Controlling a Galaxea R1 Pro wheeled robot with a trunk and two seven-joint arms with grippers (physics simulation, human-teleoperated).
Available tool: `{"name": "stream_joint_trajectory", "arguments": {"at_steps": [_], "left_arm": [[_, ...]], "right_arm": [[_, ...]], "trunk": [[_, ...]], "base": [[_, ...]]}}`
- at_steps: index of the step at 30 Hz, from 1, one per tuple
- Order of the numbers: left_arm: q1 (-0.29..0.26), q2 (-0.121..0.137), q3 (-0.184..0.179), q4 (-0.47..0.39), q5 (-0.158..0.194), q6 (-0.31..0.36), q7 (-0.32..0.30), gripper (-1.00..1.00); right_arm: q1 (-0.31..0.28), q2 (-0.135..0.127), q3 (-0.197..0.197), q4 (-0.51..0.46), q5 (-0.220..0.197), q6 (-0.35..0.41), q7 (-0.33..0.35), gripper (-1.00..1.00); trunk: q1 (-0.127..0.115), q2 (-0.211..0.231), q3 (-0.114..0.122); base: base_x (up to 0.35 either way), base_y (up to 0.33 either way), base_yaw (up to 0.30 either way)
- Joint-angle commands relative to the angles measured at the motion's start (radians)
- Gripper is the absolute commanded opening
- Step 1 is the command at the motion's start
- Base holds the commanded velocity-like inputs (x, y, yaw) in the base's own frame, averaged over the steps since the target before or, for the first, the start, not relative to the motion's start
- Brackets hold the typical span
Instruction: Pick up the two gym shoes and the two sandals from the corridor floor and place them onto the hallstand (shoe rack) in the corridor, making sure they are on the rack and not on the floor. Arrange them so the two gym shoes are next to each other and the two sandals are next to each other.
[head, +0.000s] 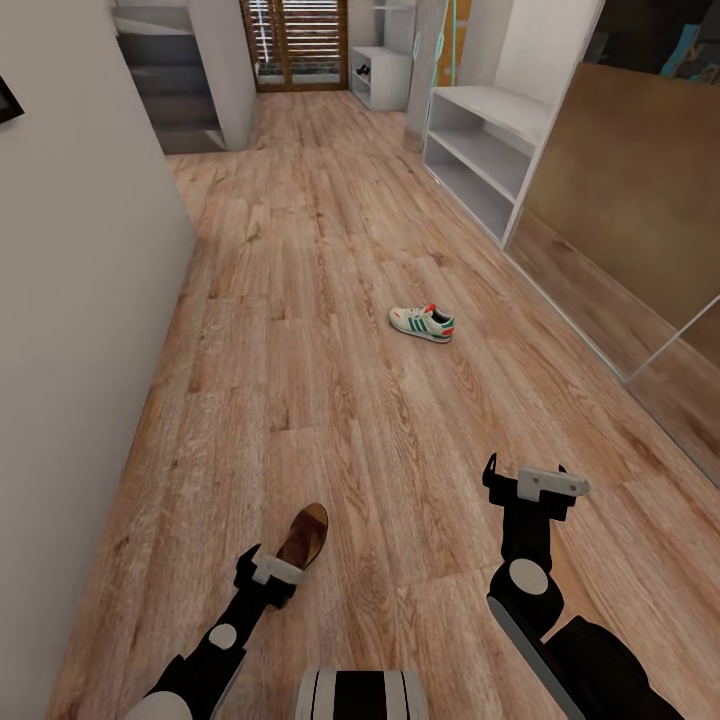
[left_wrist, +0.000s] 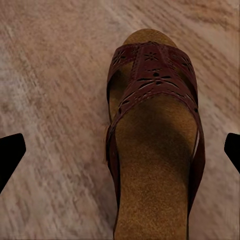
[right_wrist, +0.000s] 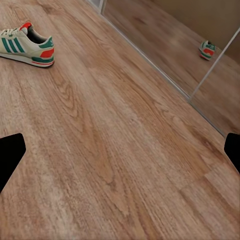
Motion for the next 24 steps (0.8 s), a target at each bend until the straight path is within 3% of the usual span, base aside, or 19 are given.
{"name": "stream_joint_trajectory", "arguments": {"at_steps": [1,24], "left_arm": [[-0.001,-0.001,0.008,0.0,-0.01,-0.005,-0.002,1.0],[0.001,0.014,0.004,0.035,-0.014,-0.094,-0.004,1.0]], "right_arm": [[-0.001,-0.001,0.003,-0.001,-0.003,0.01,-0.007,1.0],[-0.001,-0.001,0.003,-0.001,-0.003,0.01,-0.007,1.0]], "trunk": [[0.0,0.0,-0.001],[0.0,0.0,-0.001]], "base": [[0.0,0.0,0.0],[0.0,0.0,0.0]]}}
